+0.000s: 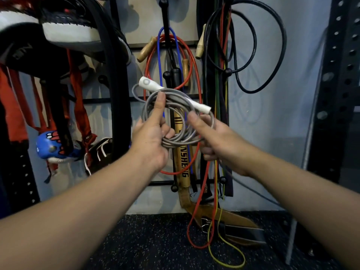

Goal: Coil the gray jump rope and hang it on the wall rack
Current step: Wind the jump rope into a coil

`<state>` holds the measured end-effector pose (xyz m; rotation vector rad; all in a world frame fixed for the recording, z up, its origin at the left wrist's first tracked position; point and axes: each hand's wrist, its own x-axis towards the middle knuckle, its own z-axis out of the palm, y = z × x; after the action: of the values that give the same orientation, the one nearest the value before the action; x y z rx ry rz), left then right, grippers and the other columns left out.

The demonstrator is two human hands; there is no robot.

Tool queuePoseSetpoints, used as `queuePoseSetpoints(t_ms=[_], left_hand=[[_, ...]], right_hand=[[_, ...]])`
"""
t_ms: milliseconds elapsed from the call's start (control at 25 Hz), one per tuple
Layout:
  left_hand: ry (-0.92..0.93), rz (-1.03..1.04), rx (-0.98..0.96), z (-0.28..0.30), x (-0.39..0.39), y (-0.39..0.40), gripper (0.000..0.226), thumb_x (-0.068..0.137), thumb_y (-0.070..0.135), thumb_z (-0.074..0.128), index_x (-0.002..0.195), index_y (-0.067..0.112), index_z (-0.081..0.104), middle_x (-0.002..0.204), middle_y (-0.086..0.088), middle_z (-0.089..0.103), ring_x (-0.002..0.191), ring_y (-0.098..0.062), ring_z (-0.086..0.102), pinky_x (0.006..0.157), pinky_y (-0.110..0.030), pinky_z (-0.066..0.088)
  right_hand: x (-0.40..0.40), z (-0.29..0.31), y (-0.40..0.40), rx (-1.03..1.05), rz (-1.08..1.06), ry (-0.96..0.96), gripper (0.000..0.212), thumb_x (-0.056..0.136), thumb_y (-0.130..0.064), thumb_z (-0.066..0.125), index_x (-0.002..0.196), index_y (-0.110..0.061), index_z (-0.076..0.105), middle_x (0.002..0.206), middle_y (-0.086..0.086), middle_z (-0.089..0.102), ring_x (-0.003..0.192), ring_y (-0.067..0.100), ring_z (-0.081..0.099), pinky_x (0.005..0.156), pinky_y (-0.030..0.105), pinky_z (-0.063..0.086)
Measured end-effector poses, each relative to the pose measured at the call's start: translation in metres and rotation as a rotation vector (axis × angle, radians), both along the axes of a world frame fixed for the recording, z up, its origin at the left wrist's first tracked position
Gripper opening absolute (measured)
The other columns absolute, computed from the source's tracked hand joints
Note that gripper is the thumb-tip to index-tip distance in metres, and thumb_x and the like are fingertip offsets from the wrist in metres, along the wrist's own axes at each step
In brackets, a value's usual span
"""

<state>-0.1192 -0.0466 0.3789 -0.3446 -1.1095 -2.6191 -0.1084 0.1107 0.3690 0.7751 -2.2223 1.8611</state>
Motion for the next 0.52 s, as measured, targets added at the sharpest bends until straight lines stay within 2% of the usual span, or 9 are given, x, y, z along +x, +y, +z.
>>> queuePoseSetpoints(t_ms=[80,120,200,280,320,400,440,480,520], left_hand=[[-0.009,0.033,0.025,-0.002,0.004,0.012,0.026,0.084,0.037,0.079,0.084,0.018,0.06,0.044,0.01,0.046,0.035,-0.003,0.037,0.04,-0.02,0.039],[-0.009,0.065,-0.011,-0.002,0.007,0.017,0.026,0.085,0.039,0.077,0.088,0.017,0.064,0.044,0.009,0.052,0.035,-0.003,0.043,0.044,-0.022,0.044],[-0.011,0.116,-0.127,-0.004,0.014,0.021,0.029,0.087,0.043,0.073,0.096,0.016,0.066,0.048,0.008,0.065,0.041,-0.003,0.06,0.05,-0.023,0.053],[-0.001,0.143,-0.283,-0.008,0.013,0.014,0.033,0.085,0.046,0.073,0.096,0.017,0.064,0.051,0.01,0.067,0.048,-0.002,0.065,0.056,-0.023,0.059],[0.007,0.158,-0.373,-0.012,0.01,0.009,0.044,0.078,0.051,0.077,0.1,0.016,0.064,0.06,0.01,0.071,0.061,-0.004,0.07,0.069,-0.027,0.063],[-0.018,0.201,-0.552,-0.019,0.002,-0.005,0.094,0.055,0.062,0.087,0.131,0.016,0.054,0.102,0.004,0.077,0.101,-0.015,0.072,0.102,-0.045,0.055],[-0.066,0.259,-0.639,-0.021,0.0,-0.011,0.118,0.05,0.061,0.092,0.148,0.022,0.037,0.127,-0.005,0.069,0.12,-0.022,0.065,0.11,-0.05,0.047],[-0.095,0.345,-0.733,-0.023,0.0,-0.016,0.136,0.051,0.054,0.095,0.158,0.03,0.015,0.149,-0.011,0.053,0.136,-0.028,0.053,0.116,-0.053,0.039],[-0.073,0.471,-0.857,-0.022,0.001,-0.021,0.145,0.054,0.047,0.097,0.16,0.035,-0.002,0.162,-0.012,0.033,0.147,-0.031,0.037,0.121,-0.053,0.03]], right_hand=[[0.002,-0.005,-0.02,-0.174,-0.041,0.036,0.026,0.09,-0.049,0.07,0.093,-0.024,0.064,0.05,-0.011,0.056,0.039,0.001,0.043,0.04,0.018,0.032],[0.001,-0.007,-0.024,-0.229,-0.085,0.043,0.021,0.092,-0.041,0.071,0.087,-0.022,0.065,0.046,-0.011,0.056,0.034,0.0,0.045,0.037,0.018,0.032],[-0.001,-0.011,-0.026,-0.273,-0.145,0.031,0.024,0.094,-0.038,0.07,0.081,-0.019,0.066,0.045,-0.008,0.054,0.032,0.001,0.041,0.039,0.021,0.031],[-0.004,-0.012,-0.023,-0.253,-0.133,0.008,0.03,0.098,-0.038,0.064,0.082,-0.013,0.064,0.047,-0.004,0.046,0.034,0.008,0.035,0.041,0.024,0.029],[-0.006,-0.011,-0.021,-0.229,-0.117,-0.004,0.032,0.1,-0.037,0.061,0.082,-0.011,0.063,0.048,-0.003,0.042,0.035,0.009,0.033,0.041,0.024,0.028],[-0.007,-0.01,-0.013,-0.155,-0.103,-0.011,0.033,0.103,-0.036,0.056,0.083,-0.01,0.06,0.052,0.0,0.04,0.037,0.01,0.032,0.041,0.025,0.029],[-0.008,-0.009,-0.009,-0.112,-0.1,-0.011,0.033,0.104,-0.036,0.054,0.085,-0.01,0.06,0.055,0.001,0.04,0.038,0.01,0.032,0.04,0.024,0.03],[-0.008,-0.008,-0.005,-0.064,-0.097,-0.01,0.033,0.104,-0.036,0.053,0.087,-0.009,0.06,0.057,0.002,0.04,0.039,0.01,0.033,0.039,0.024,0.031],[-0.008,-0.008,-0.001,-0.009,-0.099,-0.011,0.033,0.105,-0.036,0.053,0.089,-0.008,0.061,0.058,0.003,0.04,0.04,0.01,0.033,0.039,0.023,0.032]])
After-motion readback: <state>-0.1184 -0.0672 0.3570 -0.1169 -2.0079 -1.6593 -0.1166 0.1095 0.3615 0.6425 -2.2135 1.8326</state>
